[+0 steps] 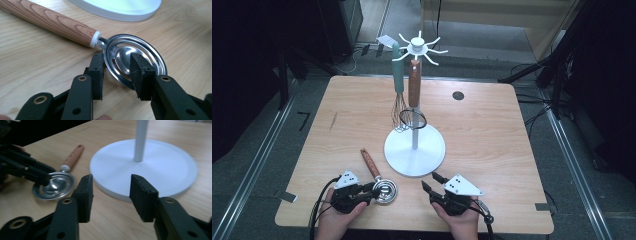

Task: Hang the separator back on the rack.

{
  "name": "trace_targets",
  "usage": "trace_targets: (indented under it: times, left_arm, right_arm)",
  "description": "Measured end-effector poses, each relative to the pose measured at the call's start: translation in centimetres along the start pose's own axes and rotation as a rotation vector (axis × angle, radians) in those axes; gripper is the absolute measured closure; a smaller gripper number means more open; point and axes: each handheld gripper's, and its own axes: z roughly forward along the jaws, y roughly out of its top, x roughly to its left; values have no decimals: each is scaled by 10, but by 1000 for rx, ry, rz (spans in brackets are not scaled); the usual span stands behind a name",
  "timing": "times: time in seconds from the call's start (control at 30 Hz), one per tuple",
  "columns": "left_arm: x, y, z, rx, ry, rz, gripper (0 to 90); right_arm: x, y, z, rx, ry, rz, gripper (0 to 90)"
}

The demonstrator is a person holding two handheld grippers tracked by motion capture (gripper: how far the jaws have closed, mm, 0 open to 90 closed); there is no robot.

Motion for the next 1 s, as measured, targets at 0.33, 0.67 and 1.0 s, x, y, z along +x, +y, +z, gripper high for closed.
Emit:
trace_targets:
  times: [0.33, 0.67, 1.0]
  left_arm:
    - [-22, -1, 10, 7, -35, 26, 630]
    - [-39, -3, 18, 17, -104, 78, 564]
    - [-36, -1, 12, -23, -116, 99, 566]
  right_arm:
    - [29, -4, 21, 96, 144, -10, 855]
    - [38, -13, 34, 217, 130, -24, 877]
    - [39, -14, 37, 270, 109, -59, 872]
